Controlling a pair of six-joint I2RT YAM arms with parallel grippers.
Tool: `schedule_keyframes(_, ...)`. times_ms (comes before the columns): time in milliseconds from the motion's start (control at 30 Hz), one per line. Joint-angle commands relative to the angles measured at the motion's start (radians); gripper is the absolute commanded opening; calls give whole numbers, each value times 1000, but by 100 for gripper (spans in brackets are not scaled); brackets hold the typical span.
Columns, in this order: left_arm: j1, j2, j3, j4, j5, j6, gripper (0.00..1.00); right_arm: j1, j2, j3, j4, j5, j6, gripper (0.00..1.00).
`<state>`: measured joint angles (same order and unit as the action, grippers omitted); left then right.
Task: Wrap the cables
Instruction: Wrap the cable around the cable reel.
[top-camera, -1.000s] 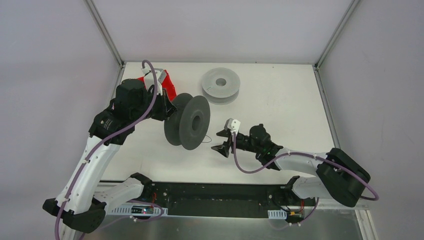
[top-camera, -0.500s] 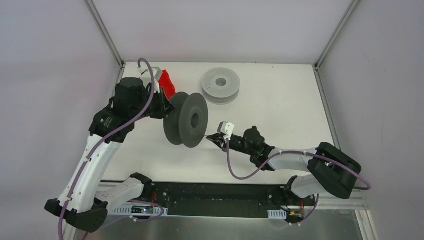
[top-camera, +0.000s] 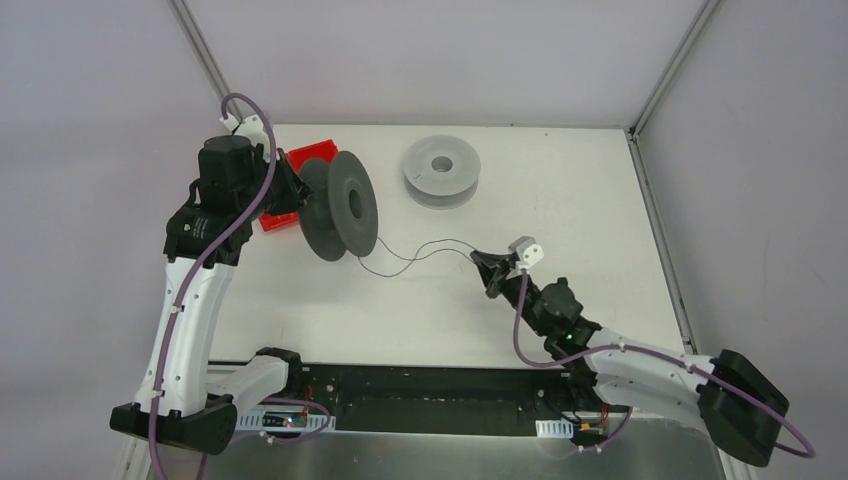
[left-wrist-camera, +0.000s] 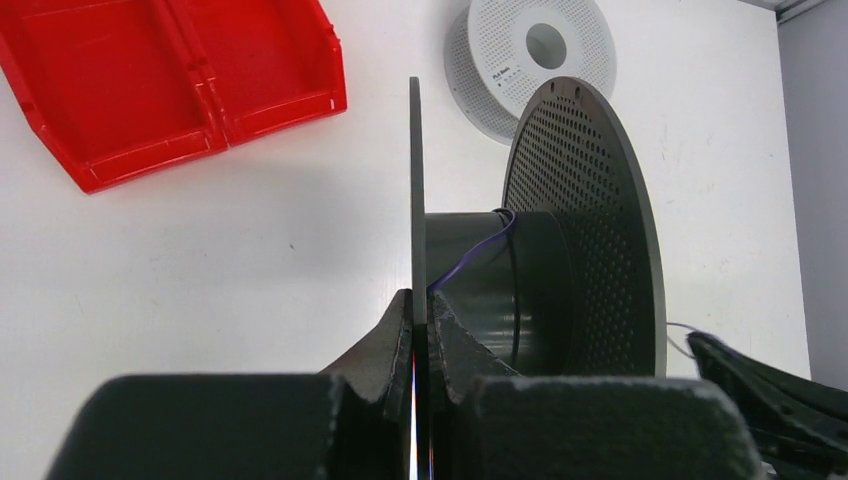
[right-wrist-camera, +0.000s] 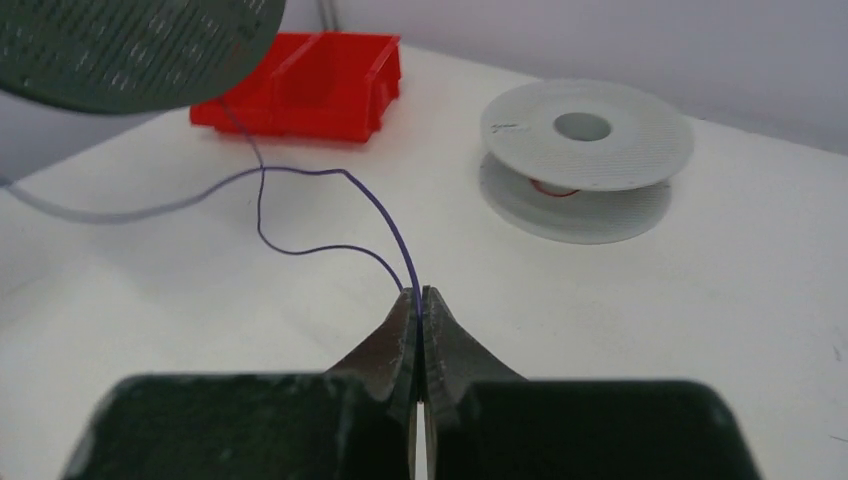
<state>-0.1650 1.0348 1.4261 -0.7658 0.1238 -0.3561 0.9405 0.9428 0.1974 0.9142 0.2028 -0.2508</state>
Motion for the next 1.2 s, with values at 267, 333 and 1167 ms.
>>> schedule_keyframes(267,18,-5,7,48,49,34,0,-19,-235,10,-271,418,169,0)
schedule_keyframes(333,18,-11,1,49,50,44,0,-20,-252,5,-277,461,176,0)
schedule_keyframes(1167,18,-1,13,57,577,75,0,-51,43,171,-128,-321,-16,69)
